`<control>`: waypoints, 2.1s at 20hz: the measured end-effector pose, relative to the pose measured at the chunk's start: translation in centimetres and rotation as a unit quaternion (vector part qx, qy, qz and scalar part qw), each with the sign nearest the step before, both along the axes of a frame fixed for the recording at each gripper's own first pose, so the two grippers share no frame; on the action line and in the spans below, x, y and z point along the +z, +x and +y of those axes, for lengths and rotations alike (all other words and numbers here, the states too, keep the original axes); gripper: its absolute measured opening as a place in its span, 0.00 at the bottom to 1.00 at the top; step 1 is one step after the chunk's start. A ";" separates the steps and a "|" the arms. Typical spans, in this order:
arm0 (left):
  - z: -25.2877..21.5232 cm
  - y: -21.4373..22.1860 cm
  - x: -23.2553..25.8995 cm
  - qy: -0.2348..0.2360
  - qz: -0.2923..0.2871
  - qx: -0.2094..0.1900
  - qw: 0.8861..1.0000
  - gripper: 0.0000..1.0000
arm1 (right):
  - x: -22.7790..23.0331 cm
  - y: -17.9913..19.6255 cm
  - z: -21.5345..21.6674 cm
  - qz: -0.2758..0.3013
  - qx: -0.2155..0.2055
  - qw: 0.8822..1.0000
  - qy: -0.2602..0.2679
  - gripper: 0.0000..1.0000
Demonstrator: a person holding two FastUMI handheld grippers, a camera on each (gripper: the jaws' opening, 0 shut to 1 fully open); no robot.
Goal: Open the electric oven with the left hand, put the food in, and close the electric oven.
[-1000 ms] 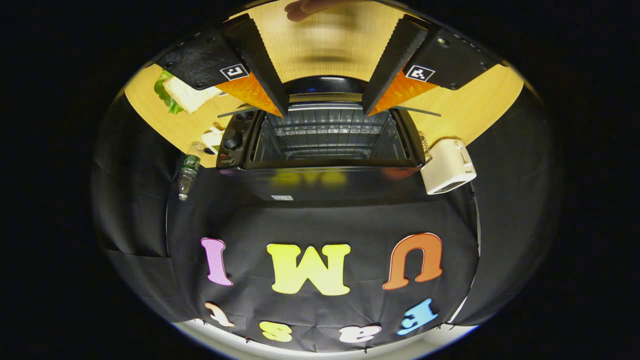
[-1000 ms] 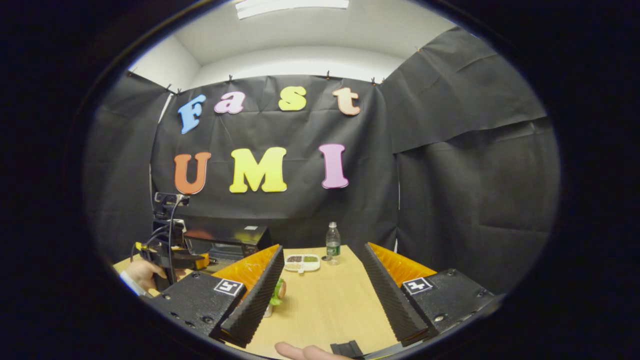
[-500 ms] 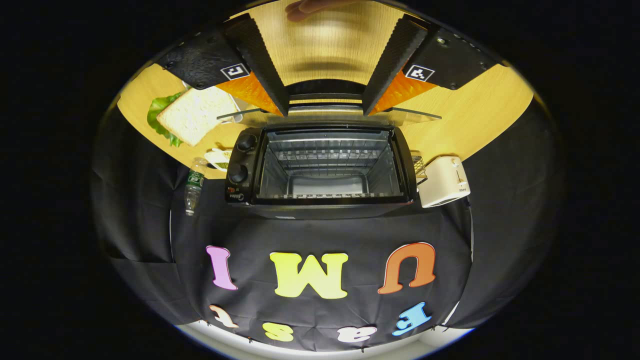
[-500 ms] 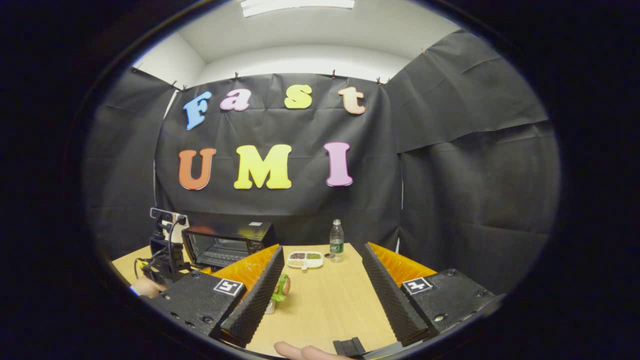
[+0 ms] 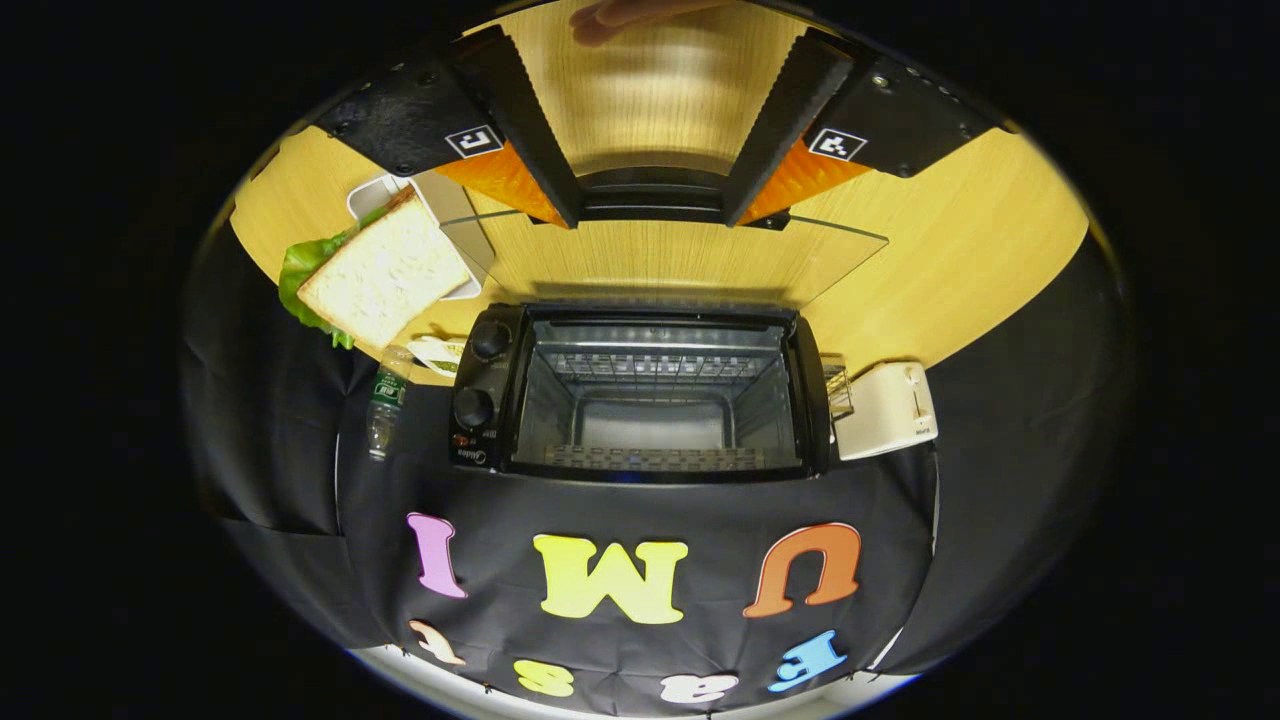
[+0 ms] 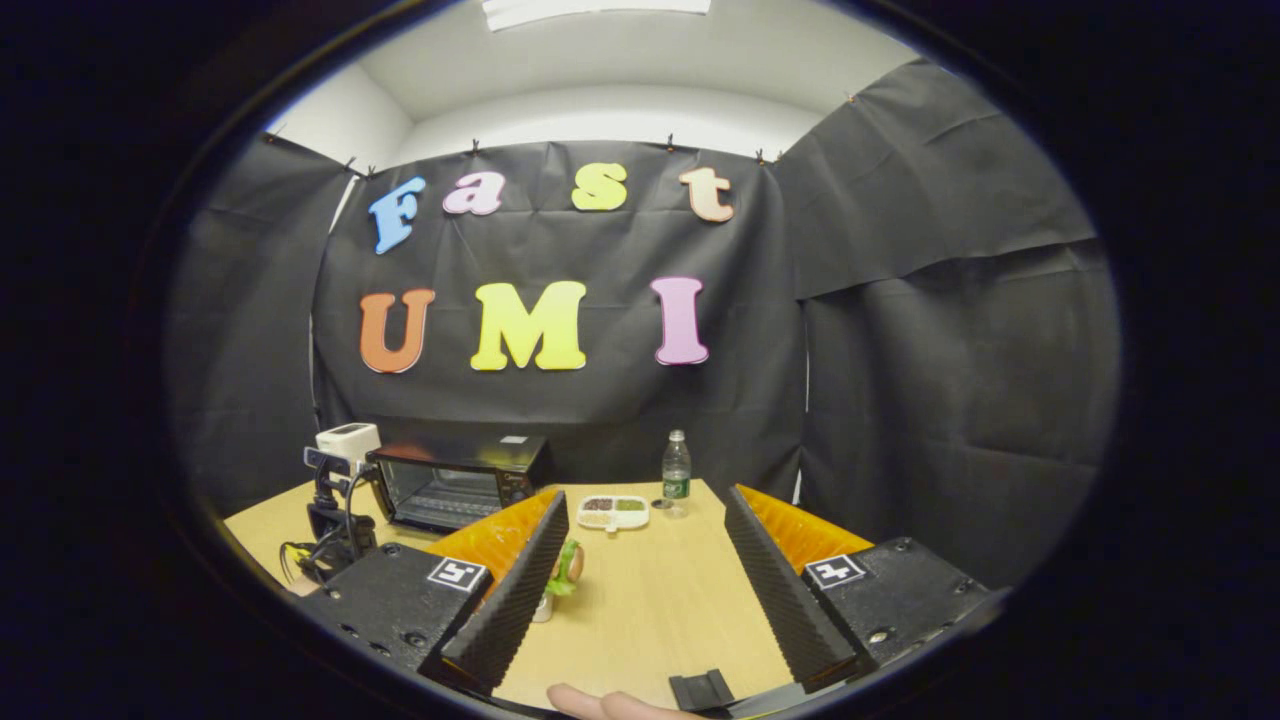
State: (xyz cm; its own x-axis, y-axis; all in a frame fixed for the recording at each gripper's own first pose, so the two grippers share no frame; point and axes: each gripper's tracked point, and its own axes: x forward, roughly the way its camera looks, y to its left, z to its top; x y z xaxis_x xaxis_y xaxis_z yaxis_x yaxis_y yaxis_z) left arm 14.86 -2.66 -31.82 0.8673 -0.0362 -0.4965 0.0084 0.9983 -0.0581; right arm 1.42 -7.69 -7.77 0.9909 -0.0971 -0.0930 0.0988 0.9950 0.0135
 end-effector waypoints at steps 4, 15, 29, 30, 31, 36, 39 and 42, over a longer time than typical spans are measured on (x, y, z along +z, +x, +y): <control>0.2 -0.5 -0.9 0.010 -0.003 -0.006 1.000 0.94 | -1.0 0.2 -0.4 0.012 -0.002 1.000 0.007 0.97; 2.3 -3.4 12.5 -0.016 -0.110 0.018 0.994 0.92 | -4.1 7.3 -1.7 0.093 0.020 0.995 0.025 0.97; 3.1 -10.7 26.0 0.038 -0.217 0.006 0.975 0.94 | -15.8 18.3 4.5 0.390 0.225 0.872 0.192 0.97; 3.2 -10.8 25.9 0.040 -0.218 0.008 0.975 0.94 | -16.3 18.6 4.8 0.408 0.232 0.862 0.192 0.90; 3.3 -10.9 25.8 0.043 -0.215 0.009 0.976 0.94 | -17.0 19.1 5.0 0.429 0.237 0.851 0.188 0.89; 3.0 -10.8 24.7 0.068 -0.199 0.012 0.978 0.94 | -19.0 20.7 6.8 0.485 0.260 0.806 0.221 0.84; 2.8 -10.4 24.5 0.087 -0.197 0.010 0.976 0.95 | -19.9 20.7 8.3 0.512 0.282 0.773 0.246 0.79; 2.8 -10.5 24.1 0.098 -0.190 0.014 0.977 0.89 | -20.9 20.8 9.3 0.531 0.294 0.752 0.256 0.75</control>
